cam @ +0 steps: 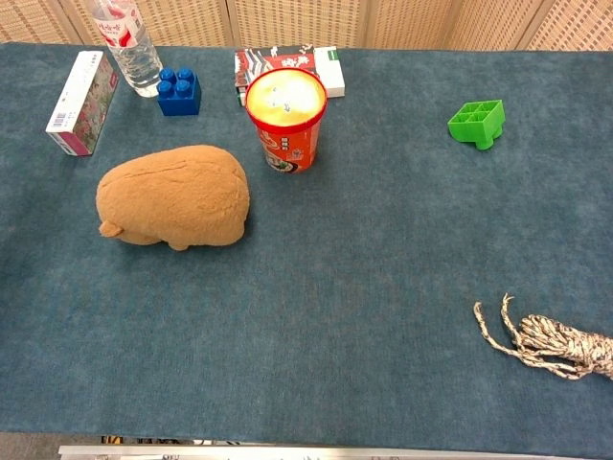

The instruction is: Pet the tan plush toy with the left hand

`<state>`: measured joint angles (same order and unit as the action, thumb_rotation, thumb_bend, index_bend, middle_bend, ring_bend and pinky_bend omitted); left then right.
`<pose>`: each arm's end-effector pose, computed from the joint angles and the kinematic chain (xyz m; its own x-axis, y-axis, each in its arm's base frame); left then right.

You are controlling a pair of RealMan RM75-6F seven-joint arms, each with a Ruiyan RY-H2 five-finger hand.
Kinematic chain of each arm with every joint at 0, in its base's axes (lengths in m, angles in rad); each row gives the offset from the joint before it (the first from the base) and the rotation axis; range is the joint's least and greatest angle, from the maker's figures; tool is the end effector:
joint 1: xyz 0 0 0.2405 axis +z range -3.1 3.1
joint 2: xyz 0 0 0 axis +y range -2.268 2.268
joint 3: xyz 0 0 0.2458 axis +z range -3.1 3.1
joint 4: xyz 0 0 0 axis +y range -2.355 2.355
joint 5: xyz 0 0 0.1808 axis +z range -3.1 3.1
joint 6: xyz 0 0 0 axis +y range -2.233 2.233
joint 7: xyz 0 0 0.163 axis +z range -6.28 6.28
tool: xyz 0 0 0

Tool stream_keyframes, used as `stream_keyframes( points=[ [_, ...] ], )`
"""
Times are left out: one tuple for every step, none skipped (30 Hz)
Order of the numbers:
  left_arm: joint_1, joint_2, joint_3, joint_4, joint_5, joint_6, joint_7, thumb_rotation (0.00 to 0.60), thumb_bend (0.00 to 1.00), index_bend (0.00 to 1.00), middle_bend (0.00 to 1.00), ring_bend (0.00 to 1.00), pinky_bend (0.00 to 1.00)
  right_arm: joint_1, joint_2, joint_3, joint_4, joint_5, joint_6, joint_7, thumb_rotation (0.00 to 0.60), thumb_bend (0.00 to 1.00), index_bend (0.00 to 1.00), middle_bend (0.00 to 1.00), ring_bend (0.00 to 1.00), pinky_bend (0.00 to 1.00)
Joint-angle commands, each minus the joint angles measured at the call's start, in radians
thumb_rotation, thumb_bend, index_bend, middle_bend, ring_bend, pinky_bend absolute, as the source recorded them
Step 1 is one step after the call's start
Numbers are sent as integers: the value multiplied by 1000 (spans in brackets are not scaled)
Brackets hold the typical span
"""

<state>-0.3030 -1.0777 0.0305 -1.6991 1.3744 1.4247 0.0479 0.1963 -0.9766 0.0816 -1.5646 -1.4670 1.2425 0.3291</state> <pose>-0.2612 0.2407 0.1728 0.4050 0.0639 0.9121 0.9128 -0.0859 -0.3993 -0.3012 -0.2352 0.2056 0.2593 -0.1482 0.9544 -0.9654 -0.0120 0.2604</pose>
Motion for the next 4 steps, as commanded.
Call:
stream_keyframes(
  points=[
    [49,4,1,22,-4,47,-25,23,0,108,68,50,0,5,-2,-4,0,-8,-1,4,600,0,2,80,0,0],
    [59,3,1,25,-2,56,-28,29,0,108,69,51,0,6,-2,-6,-1,-12,-2,5,600,0,2,80,0,0],
    [69,3,2,26,0,65,-31,33,0,109,69,51,0,8,-2,-8,-1,-16,-2,5,600,0,2,80,0,0],
    [82,2,1,28,3,77,-38,33,0,109,69,51,0,9,-3,-10,-2,-19,-3,5,600,0,2,80,0,0]
  ],
)
